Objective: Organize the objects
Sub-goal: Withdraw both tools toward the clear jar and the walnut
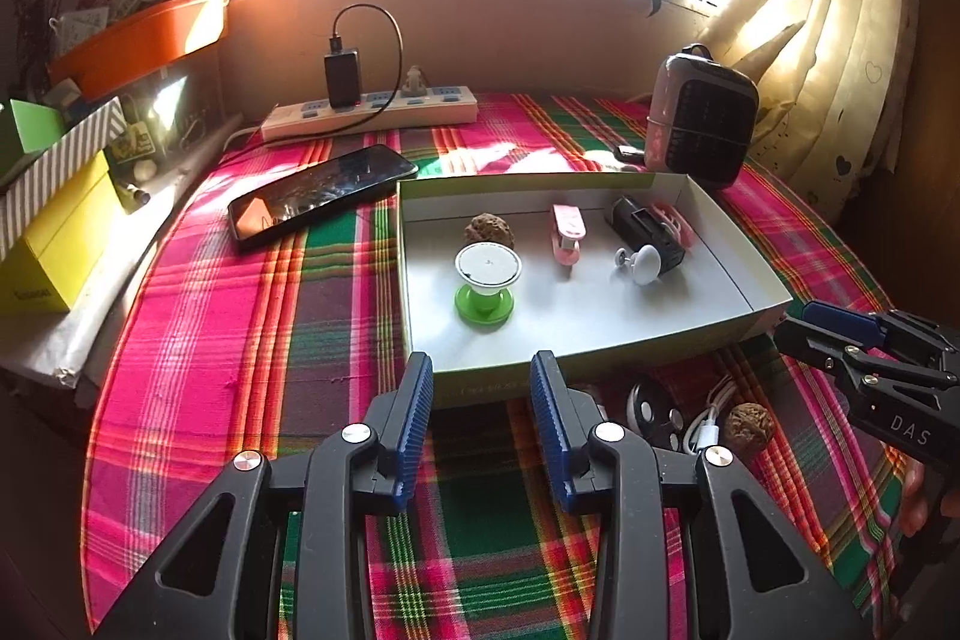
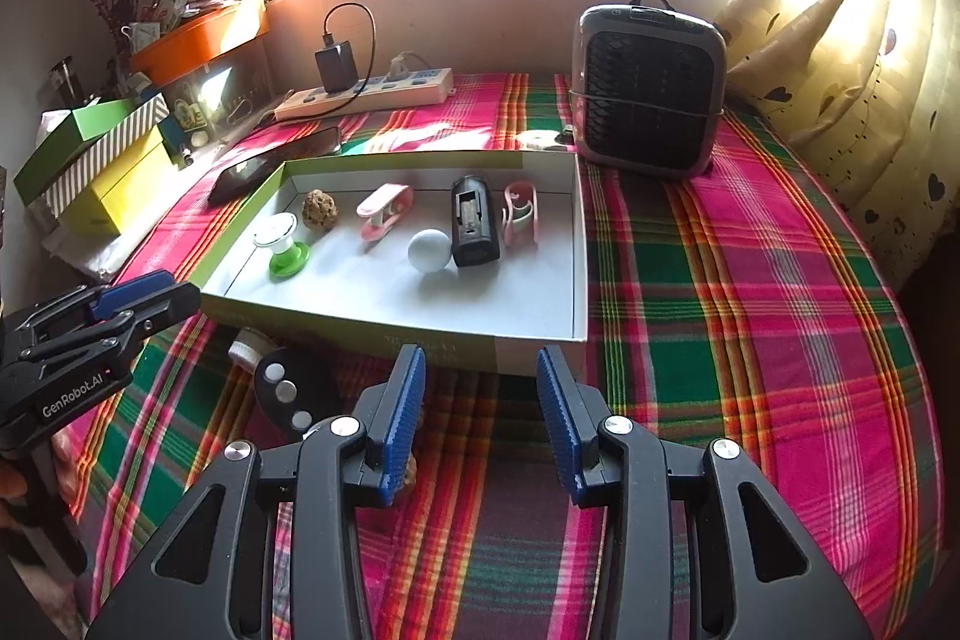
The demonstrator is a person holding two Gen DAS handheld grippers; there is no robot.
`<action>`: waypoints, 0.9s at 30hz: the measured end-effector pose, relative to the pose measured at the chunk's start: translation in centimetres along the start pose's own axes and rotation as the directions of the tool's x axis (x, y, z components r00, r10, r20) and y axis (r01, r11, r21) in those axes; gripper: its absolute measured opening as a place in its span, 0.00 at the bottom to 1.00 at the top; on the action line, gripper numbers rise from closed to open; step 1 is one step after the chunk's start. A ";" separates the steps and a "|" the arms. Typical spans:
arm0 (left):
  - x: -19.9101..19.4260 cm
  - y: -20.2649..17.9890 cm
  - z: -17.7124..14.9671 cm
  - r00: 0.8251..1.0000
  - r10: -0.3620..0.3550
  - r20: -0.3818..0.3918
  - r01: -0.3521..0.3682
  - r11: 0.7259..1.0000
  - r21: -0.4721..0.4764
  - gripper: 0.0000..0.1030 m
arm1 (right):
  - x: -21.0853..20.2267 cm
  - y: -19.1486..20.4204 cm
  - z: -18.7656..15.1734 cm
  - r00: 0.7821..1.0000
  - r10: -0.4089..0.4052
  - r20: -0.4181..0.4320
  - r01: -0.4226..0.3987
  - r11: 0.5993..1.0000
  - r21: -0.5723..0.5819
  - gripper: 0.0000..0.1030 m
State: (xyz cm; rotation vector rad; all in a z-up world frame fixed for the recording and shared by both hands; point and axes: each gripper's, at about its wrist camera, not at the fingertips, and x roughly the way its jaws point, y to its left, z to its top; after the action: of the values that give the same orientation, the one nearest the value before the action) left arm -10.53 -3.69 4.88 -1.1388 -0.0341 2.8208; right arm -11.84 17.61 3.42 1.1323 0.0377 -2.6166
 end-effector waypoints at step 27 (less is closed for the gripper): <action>1.9 1.0 -2.1 0.981 -0.163 -0.108 0.152 0.983 -0.102 0.37 | 1.2 2.6 -2.8 0.993 0.094 -0.073 -0.099 0.992 -0.075 0.44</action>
State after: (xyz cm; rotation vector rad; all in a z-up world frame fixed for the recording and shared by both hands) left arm -10.50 -4.55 1.95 -1.2576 -0.2395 2.6351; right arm -9.97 15.21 0.83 1.1674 0.0973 -2.4685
